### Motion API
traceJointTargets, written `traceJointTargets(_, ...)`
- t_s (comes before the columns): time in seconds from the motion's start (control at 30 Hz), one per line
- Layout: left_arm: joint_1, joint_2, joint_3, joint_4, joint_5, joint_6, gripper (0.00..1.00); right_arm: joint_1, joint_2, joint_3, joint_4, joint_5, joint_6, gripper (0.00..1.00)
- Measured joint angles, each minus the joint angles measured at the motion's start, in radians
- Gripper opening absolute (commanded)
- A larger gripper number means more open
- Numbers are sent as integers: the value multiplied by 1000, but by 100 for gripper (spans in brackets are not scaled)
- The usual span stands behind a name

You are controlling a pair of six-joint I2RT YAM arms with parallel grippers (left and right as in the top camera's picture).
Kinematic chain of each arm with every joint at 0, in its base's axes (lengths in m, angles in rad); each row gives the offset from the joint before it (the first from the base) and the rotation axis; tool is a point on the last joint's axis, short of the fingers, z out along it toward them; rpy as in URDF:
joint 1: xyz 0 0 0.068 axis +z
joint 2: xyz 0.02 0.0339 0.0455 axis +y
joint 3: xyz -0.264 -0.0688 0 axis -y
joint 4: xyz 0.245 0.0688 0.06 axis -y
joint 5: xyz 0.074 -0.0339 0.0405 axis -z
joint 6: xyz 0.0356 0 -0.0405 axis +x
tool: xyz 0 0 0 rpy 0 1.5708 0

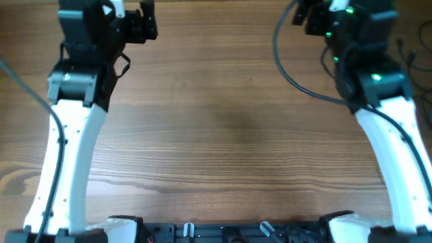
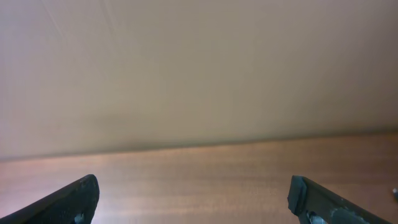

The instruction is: Untangle cables

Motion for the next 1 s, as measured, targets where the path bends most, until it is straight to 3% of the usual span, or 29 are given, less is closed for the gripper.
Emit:
traceJointTargets(0.47, -63, 235, 0, -15, 4, -71, 95, 27, 116, 0, -143, 19, 12, 99)
traceJointTargets(1.0, -62, 252, -1, -53, 3, -89, 98, 27, 283, -1, -134, -14, 35, 100)
